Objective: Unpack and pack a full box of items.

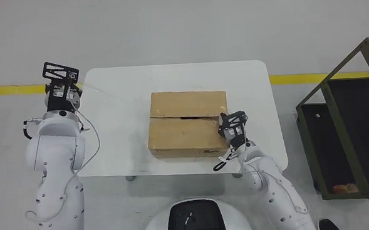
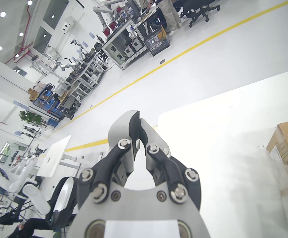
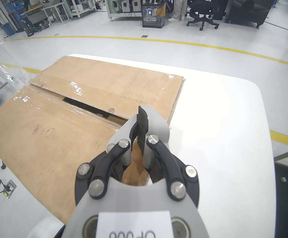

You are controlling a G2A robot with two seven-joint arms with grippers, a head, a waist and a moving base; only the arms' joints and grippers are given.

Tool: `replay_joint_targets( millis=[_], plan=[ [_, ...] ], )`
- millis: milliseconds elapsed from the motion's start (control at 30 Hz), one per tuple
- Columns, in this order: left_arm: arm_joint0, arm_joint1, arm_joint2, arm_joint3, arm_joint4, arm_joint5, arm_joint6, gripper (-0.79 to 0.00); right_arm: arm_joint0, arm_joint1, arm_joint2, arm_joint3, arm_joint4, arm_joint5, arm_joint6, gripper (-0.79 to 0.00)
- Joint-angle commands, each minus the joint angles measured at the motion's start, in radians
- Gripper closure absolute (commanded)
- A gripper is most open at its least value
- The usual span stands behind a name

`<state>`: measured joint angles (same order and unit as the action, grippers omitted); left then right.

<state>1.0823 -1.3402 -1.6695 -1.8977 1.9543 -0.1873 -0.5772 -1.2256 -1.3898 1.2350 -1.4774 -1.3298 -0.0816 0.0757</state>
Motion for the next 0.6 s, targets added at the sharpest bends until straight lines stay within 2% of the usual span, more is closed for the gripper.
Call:
replay_joint_targets(
  millis=[0,400,433,467,500,533,567],
  plan=[
    [0.002,0.001,-0.002,-0.001,0.002,0.001,-0.001,0.000,-0.002,0.001,0.003,-0.002,-0.009,0.002,0.007,0.000],
    [0.033,0.009,-0.032,-0.009,0.031,0.008,-0.054,0.000,-0.006,0.002,0.007,-0.009,0.002,0.016,0.012,0.000],
    [0.037,0.009,-0.035,-0.006,0.026,0.013,-0.060,-0.074,-0.006,0.001,0.006,-0.011,0.001,0.017,0.012,0.000],
    [0.041,0.009,-0.037,-0.002,0.024,0.017,-0.068,-0.274,-0.006,0.001,0.006,-0.013,0.002,0.018,0.011,0.000],
    [0.044,0.008,-0.037,0.000,0.020,0.022,-0.075,-0.634,-0.006,0.001,0.005,-0.014,0.003,0.018,0.011,0.000],
    [0.047,0.008,-0.037,0.002,0.016,0.025,-0.081,-0.785,-0.006,0.001,0.005,-0.014,0.003,0.018,0.010,0.000],
    [0.050,0.008,-0.040,0.007,0.012,0.031,-0.086,-0.785,-0.005,0.001,0.005,-0.014,0.003,0.017,0.010,0.000]
  ],
)
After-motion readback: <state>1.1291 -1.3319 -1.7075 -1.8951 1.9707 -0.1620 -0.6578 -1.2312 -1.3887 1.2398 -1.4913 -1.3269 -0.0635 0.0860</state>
